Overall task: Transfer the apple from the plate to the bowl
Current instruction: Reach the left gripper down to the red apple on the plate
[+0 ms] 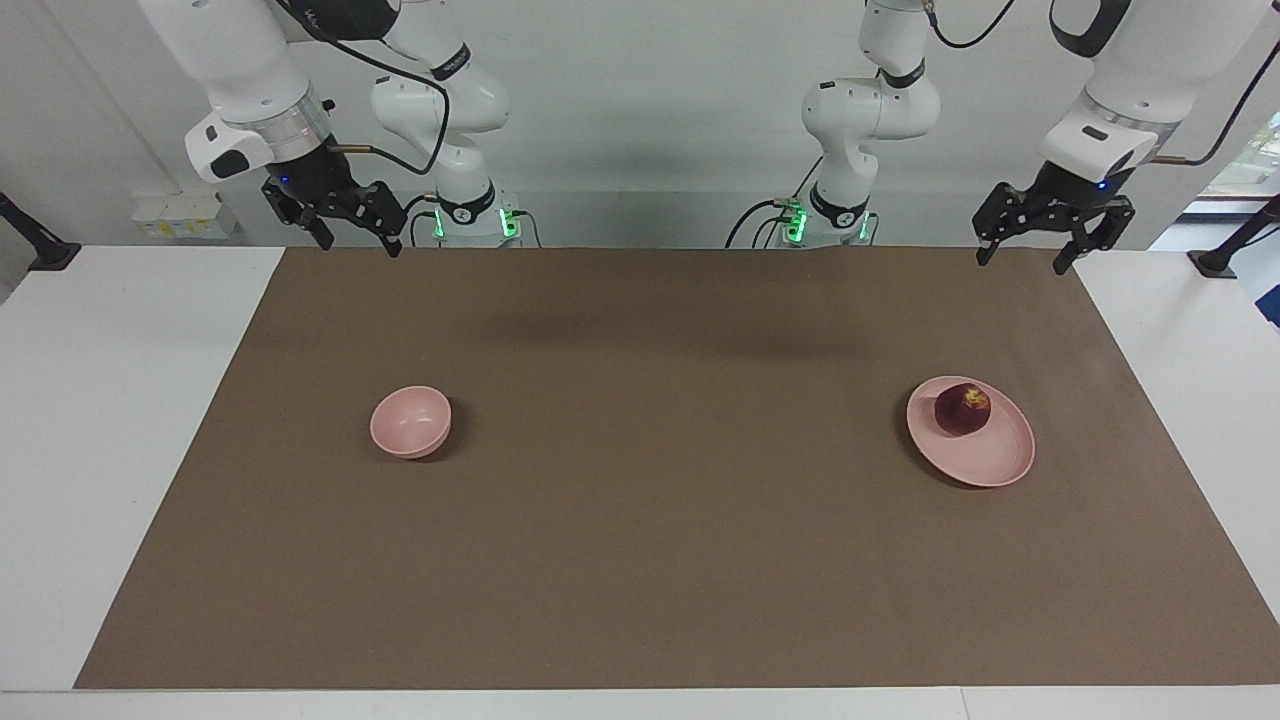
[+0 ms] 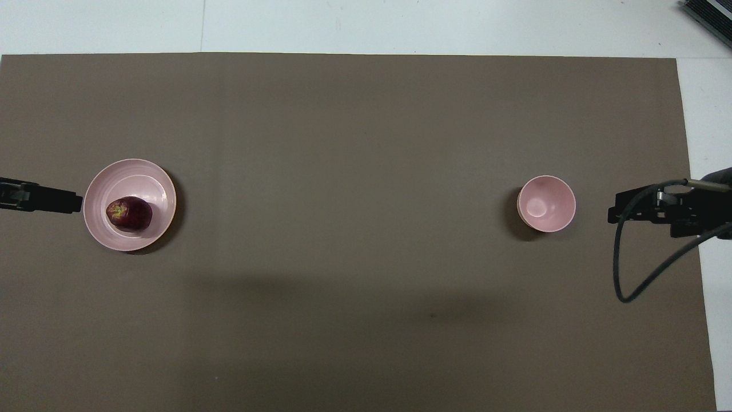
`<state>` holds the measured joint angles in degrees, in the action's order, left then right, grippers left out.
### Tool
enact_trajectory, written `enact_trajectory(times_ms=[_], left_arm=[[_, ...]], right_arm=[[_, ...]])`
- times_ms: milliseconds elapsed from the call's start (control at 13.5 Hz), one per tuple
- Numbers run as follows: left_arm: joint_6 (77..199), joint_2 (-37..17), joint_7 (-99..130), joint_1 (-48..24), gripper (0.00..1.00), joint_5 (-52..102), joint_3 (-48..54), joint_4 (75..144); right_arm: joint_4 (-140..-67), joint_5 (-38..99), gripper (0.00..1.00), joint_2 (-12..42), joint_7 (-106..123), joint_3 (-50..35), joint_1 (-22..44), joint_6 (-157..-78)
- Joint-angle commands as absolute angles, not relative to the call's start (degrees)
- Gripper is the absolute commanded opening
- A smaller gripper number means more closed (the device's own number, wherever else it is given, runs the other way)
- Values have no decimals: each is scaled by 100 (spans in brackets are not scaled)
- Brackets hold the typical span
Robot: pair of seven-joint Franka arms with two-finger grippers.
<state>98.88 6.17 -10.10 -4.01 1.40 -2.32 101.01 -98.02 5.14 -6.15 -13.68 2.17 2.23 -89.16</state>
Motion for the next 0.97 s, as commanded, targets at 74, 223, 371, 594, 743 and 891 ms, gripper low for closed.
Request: enact_trajectory(times_ms=[74,223,371,594,743,891], left_arm=[[11082,765,-1002,-360,100,211,-246,11275],[11266,573,-993,-230,100,211,-246,11416],[11783,266,-1072,-150,100,211,-246,11548],[11988,-191,-1344,52,100,211,-246,11593],[12434,-544,-1345,88,100,211,-237,11697],[12839,-580,-1353,88,100,220,-237,12030]], right_arm=[[-9949,685,100,-616,-2107,202,553,-9350],[-9949,1052,100,-467,-2538,202,659,-9526],[-9949,1335,100,-247,-2978,202,886,-9834],[-9941,1782,100,480,-3304,202,1335,-10675],[-9940,2056,100,868,-3890,202,1852,-11509],[-9932,2553,100,1106,-4558,202,2090,-12205]])
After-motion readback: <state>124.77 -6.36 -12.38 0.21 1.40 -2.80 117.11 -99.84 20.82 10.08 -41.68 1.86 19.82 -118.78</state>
